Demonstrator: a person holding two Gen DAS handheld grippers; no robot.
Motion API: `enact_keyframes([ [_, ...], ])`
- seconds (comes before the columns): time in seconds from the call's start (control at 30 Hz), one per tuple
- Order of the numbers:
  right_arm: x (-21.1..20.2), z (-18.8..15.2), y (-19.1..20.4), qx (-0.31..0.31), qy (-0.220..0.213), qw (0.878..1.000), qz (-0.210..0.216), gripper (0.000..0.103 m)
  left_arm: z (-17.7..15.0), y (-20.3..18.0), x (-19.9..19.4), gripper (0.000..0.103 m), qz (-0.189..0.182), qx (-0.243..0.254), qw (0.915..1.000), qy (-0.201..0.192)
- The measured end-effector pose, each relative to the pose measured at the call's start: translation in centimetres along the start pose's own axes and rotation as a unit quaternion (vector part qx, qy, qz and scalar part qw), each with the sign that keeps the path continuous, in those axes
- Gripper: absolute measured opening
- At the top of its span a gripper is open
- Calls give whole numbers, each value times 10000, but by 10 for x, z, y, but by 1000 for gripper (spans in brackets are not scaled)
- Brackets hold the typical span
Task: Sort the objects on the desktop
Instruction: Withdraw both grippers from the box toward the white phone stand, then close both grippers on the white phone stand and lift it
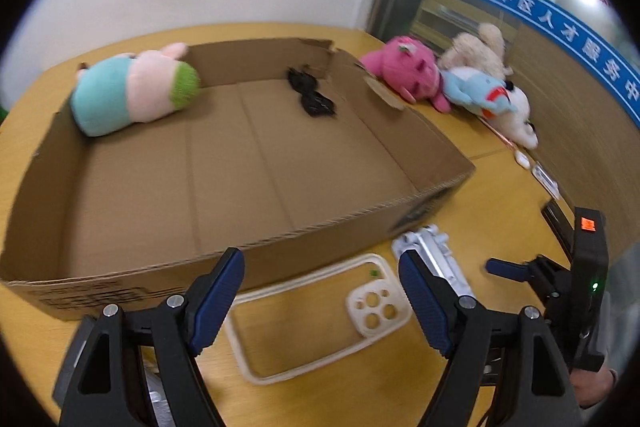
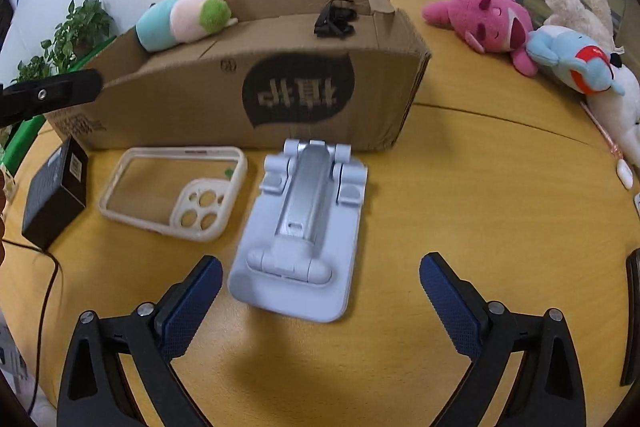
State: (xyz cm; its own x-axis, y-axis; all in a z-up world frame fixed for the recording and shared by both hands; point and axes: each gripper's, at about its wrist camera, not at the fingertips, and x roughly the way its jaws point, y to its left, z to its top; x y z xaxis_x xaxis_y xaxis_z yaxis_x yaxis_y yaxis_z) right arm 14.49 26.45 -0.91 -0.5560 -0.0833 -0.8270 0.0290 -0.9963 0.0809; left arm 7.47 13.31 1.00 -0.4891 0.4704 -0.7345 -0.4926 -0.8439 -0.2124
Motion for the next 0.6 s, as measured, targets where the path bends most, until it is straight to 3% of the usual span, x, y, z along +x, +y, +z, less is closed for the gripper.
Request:
enact_keyframes([
  [0.13, 4, -2, 2, -57, 11, 10000, 47, 83, 1, -15, 18, 67, -357, 22, 9988, 331],
  [0.23, 4, -5, -1, 29, 16, 9993, 364, 67, 2, -25, 25, 67, -421, 80, 9982, 419],
  [0.3, 3, -7, -4, 170, 14, 9981, 584, 62, 2, -34, 31, 67, -587, 111, 9968, 535],
  [0.47, -2, -16, -10, 282, 10, 9973, 679, 60, 0, -56, 46, 67, -858, 252, 9929, 779],
  [0.6, -4, -18, -7, 170, -28, 9986, 503, 81, 0, -66, 55, 67, -984, 310, 9903, 935],
])
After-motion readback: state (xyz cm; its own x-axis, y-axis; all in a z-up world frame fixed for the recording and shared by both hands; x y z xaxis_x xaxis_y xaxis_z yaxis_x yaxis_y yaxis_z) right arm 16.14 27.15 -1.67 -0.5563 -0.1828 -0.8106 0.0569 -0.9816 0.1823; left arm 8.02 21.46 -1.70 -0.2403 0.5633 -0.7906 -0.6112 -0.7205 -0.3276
